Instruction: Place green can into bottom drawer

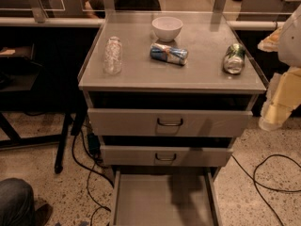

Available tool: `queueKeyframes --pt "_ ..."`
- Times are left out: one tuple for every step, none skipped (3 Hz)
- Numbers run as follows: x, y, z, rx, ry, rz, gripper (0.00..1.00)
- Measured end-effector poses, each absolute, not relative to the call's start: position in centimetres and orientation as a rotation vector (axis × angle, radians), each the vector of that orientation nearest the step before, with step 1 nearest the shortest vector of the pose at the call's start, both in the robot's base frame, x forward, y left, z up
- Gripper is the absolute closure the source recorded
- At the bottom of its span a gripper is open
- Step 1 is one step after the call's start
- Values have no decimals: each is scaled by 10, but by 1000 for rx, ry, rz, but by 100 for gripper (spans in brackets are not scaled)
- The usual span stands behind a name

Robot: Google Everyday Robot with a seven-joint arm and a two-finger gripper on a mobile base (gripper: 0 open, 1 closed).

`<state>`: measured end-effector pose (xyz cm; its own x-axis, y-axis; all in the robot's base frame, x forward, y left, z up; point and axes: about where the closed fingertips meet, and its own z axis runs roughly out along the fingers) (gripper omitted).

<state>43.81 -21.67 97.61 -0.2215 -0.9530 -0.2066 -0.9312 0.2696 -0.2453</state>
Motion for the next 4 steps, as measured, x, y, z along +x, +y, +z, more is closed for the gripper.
queueKeyframes --pt "438 -217 976 -1725 2232 -98 0" --pt "439 -216 978 -1703 2236 -111 0" --pt "460 -231 952 -1590 2366 -102 0" --pt "479 -253 921 -1343 2578 0 0"
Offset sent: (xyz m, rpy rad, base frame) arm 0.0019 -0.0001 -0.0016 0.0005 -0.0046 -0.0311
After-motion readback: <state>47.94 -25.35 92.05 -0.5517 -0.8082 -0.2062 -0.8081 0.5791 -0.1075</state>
